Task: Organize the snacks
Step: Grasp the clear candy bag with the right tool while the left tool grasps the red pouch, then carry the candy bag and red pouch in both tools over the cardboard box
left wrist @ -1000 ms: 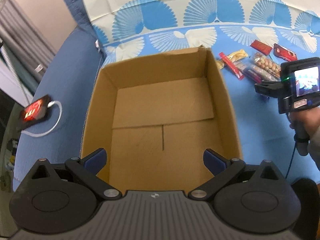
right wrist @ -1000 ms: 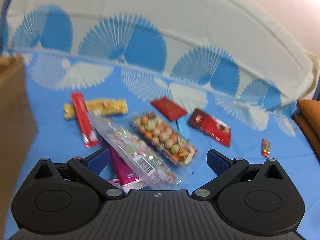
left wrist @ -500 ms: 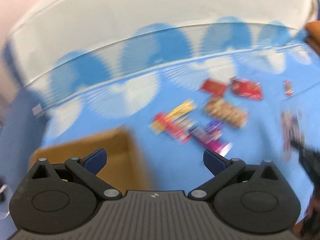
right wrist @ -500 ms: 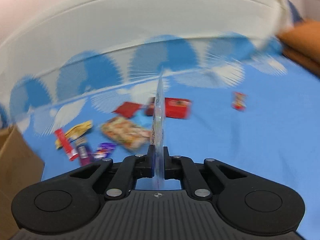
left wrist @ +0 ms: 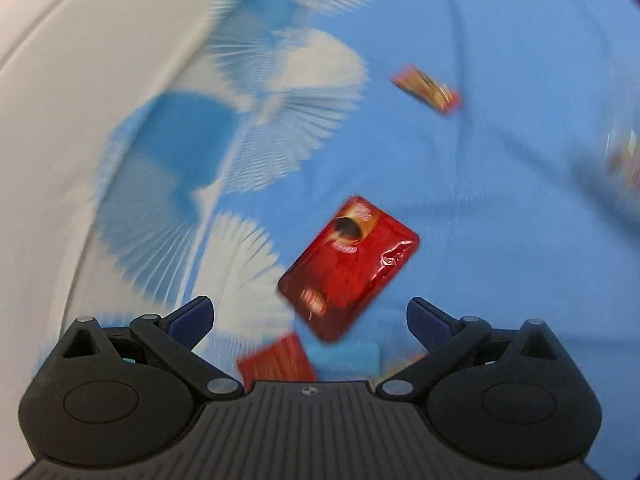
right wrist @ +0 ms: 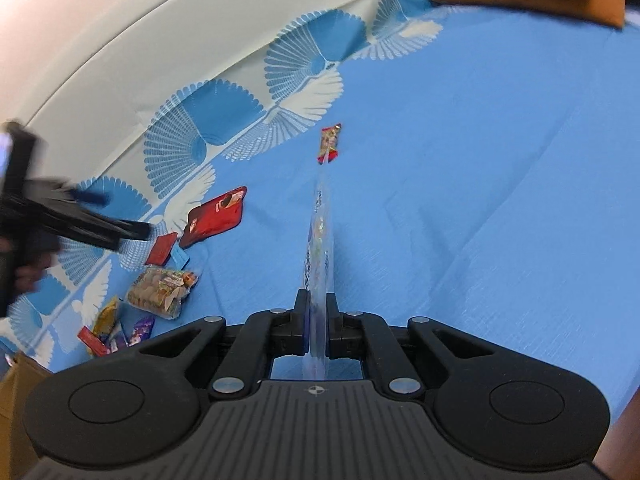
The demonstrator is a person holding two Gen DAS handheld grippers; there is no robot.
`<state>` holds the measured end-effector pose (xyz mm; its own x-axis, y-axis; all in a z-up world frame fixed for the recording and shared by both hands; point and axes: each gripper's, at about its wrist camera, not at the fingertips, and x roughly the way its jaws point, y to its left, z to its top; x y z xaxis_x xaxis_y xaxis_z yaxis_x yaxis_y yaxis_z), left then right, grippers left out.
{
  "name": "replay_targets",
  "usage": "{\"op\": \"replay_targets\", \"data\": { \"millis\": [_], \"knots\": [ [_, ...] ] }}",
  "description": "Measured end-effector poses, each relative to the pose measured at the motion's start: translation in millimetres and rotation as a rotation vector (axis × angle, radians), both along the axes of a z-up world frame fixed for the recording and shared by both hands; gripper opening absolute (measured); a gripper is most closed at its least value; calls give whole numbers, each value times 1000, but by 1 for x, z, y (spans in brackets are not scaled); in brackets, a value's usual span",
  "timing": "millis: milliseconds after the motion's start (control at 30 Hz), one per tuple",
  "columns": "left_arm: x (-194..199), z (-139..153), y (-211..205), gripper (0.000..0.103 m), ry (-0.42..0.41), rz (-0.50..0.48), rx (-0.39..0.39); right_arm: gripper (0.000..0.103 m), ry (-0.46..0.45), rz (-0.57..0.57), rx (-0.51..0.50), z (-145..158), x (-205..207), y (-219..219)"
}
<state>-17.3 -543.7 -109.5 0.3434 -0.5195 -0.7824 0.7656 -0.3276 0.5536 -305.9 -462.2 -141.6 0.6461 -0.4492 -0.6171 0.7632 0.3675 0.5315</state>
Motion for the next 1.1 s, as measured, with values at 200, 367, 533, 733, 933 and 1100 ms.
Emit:
{"op": "replay_targets", "data": {
  "millis": [200, 367, 533, 733, 933, 1100],
  "knots": [
    [25, -52, -52, 103, 28, -70, 150, 7, -52, -4, 38, -10, -7, -18],
    [61, -57, -95, 103, 240, 21, 325, 7, -76, -1, 48, -16, -9, -22],
    [78, -58, -95, 96, 430, 181, 177, 8, -70, -19, 54, -20, -7, -25],
    [86, -44, -75, 63, 572, 346, 52, 8, -50, -18, 31, -16, -6, -19],
    [60, 16, -17, 61, 642, 396, -65, 7, -61, -26, -28, 12, -6, -2],
    [23, 97, 67, 61, 686, 388, -185, 7, -91, -8, -77, 49, -6, 21]
  ]
}}
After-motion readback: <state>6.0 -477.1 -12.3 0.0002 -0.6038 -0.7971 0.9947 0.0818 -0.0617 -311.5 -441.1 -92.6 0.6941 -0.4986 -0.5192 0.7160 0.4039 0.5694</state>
